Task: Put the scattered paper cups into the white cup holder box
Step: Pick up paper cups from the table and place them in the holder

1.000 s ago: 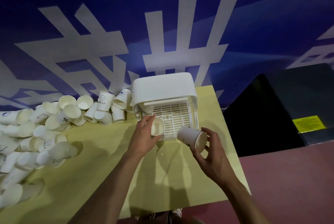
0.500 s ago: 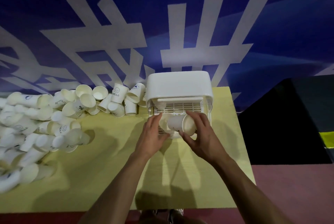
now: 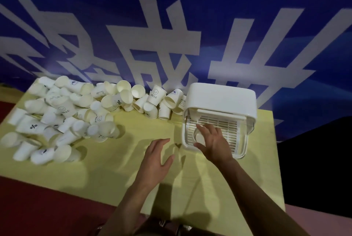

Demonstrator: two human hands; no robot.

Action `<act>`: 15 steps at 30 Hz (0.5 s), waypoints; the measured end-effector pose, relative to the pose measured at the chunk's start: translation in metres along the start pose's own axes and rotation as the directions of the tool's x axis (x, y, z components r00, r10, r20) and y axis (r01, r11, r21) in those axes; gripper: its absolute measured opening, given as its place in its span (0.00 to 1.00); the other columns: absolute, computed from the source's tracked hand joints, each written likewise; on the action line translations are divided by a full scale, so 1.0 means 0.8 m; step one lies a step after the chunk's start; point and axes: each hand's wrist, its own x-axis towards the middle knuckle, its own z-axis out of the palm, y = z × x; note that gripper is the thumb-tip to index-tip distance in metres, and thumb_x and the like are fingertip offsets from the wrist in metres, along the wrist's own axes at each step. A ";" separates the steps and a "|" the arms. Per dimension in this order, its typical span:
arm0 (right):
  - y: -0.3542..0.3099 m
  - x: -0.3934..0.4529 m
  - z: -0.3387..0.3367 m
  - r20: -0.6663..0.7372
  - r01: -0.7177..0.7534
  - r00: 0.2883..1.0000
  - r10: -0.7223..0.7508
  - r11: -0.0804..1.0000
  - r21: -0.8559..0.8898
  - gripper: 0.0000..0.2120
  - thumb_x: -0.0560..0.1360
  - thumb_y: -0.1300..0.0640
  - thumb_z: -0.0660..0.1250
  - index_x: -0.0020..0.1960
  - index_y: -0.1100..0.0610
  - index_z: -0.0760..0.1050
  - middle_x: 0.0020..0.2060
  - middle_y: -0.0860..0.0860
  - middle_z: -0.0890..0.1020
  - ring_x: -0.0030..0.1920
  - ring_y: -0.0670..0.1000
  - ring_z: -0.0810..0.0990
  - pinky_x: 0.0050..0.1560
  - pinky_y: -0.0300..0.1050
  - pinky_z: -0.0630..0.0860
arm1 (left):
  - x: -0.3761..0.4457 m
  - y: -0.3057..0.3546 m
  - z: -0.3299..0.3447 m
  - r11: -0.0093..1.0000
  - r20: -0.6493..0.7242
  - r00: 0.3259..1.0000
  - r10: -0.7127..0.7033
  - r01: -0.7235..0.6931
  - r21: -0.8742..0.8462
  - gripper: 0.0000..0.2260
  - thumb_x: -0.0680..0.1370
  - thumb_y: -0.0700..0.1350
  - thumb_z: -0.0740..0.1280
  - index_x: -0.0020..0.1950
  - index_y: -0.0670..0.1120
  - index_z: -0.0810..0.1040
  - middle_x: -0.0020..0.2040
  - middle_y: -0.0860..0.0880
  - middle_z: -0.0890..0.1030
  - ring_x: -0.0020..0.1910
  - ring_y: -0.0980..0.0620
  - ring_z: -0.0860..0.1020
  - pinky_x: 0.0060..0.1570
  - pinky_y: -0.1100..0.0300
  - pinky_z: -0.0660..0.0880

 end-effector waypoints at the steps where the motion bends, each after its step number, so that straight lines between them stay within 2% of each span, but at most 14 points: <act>1: 0.000 0.004 0.005 0.010 -0.004 1.000 0.004 1.000 -0.011 0.34 0.75 0.44 0.75 0.77 0.53 0.69 0.69 0.55 0.75 0.64 0.62 0.74 0.62 0.58 0.76 | -0.002 -0.003 -0.007 1.000 -0.012 1.000 -0.004 0.004 0.001 0.23 0.79 0.52 0.69 0.73 0.58 0.69 0.67 0.60 0.69 0.66 0.59 0.70 0.67 0.57 0.71; 5: -0.006 0.013 0.014 0.037 -0.049 0.998 0.048 0.998 0.029 0.35 0.75 0.44 0.75 0.77 0.53 0.69 0.71 0.55 0.73 0.65 0.62 0.75 0.62 0.58 0.77 | -0.010 -0.019 -0.033 0.999 -0.042 0.998 -0.041 0.041 -0.003 0.23 0.79 0.52 0.70 0.73 0.58 0.70 0.66 0.60 0.70 0.66 0.58 0.71 0.66 0.59 0.70; 8: -0.012 0.009 0.015 0.023 -0.075 0.997 0.075 0.997 0.016 0.38 0.73 0.45 0.77 0.78 0.53 0.68 0.72 0.56 0.72 0.65 0.63 0.74 0.62 0.59 0.77 | -0.011 -0.032 -0.046 0.998 -0.043 0.997 -0.060 0.059 -0.023 0.23 0.79 0.51 0.70 0.73 0.58 0.70 0.66 0.60 0.70 0.66 0.57 0.72 0.66 0.57 0.72; 11: -0.023 0.000 0.008 -0.086 -0.084 0.993 0.081 0.996 -0.030 0.39 0.72 0.45 0.78 0.77 0.54 0.68 0.71 0.60 0.72 0.65 0.64 0.72 0.62 0.61 0.75 | -0.007 -0.045 -0.057 0.998 -0.033 0.998 -0.053 0.052 -0.041 0.23 0.79 0.50 0.70 0.73 0.58 0.70 0.66 0.60 0.70 0.65 0.57 0.72 0.65 0.55 0.73; 15: -0.074 -0.010 0.011 -0.254 0.094 0.963 -0.093 0.996 -0.007 0.32 0.75 0.49 0.75 0.74 0.58 0.70 0.67 0.59 0.74 0.63 0.62 0.72 0.62 0.61 0.75 | -0.002 -0.073 -0.083 0.995 -0.026 0.998 -0.061 0.059 -0.075 0.23 0.79 0.49 0.70 0.73 0.58 0.70 0.65 0.60 0.70 0.64 0.57 0.72 0.65 0.55 0.73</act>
